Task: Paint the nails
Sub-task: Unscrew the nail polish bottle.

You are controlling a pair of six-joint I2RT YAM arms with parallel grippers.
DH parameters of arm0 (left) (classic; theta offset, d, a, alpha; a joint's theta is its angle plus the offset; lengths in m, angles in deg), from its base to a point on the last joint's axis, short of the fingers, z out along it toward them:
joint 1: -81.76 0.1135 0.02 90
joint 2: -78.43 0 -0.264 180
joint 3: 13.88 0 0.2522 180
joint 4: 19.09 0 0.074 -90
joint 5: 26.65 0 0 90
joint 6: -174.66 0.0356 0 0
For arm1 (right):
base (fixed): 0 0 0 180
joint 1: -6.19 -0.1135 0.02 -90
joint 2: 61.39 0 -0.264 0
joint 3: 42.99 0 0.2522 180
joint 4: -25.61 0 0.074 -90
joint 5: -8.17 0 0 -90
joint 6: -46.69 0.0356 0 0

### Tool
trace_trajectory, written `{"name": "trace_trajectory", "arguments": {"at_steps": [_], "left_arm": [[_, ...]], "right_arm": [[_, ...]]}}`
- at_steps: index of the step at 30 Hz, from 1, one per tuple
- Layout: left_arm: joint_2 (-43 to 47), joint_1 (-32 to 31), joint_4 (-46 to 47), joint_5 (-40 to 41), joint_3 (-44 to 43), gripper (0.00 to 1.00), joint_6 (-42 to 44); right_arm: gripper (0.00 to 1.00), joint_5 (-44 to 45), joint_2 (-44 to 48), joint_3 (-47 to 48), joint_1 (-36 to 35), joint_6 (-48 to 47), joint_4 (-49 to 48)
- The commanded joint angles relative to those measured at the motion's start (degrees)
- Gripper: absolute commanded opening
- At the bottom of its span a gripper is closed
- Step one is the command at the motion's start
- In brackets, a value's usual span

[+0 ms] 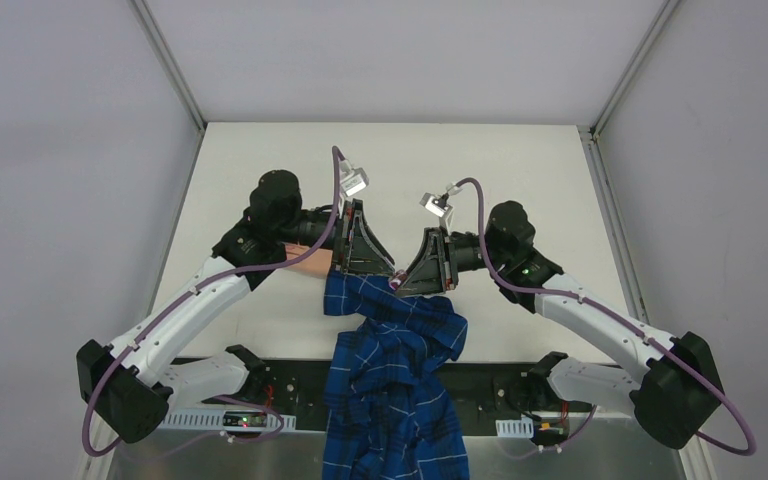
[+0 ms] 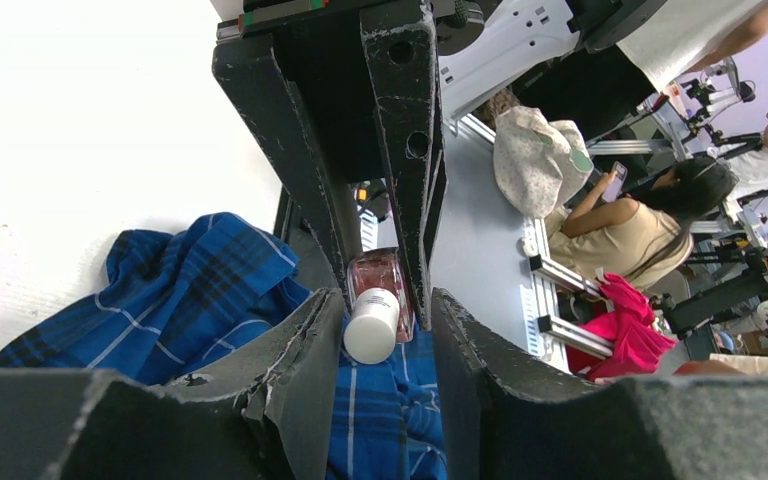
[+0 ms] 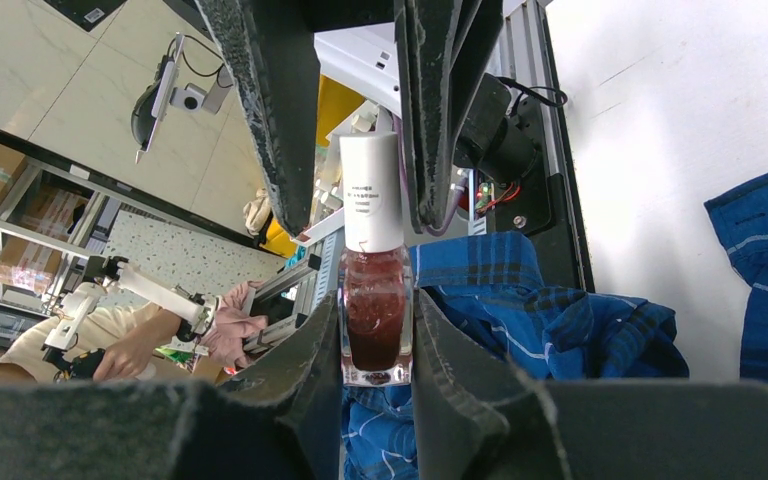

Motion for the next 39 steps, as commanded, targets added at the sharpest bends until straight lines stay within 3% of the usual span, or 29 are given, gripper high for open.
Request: {"name": "trace_trajectory", "arguments": {"at_steps": [1, 15, 19, 26, 30, 39], "left_arm": [[0.1, -0.5, 2.7, -1.8, -0.6, 0.38, -0.2], [0.1, -0.8, 2.7, -1.9, -0.4, 0.34, 0.4], [0.1, -0.9, 2.7, -1.9, -0.4, 0.25, 0.5], [0.2, -1.0, 2.8, -1.4, -0.3, 0.00, 0.3], [0.3, -1.0, 2.7, 1.0, -0.1, 0.00, -0.4], [-2.6, 1.3, -1.9, 7.9, -0.9, 0.00, -1.4]], "right_arm": [[0.00, -0.8, 0.1, 1.0, 0.2, 0.0, -4.1], [0.00, 0.6, 0.6, 0.8, 0.3, -0.3, -4.1], [0.00, 0.8, 0.7, 0.8, 0.2, -0.3, -4.1], [0.00, 2.9, 0.9, 1.1, 0.3, -2.3, -1.3], [0.00, 8.9, 1.9, 1.7, 0.2, -6.8, 5.6], [0.00, 31.7, 4.3, 1.6, 0.2, -13.8, 16.2]]}}
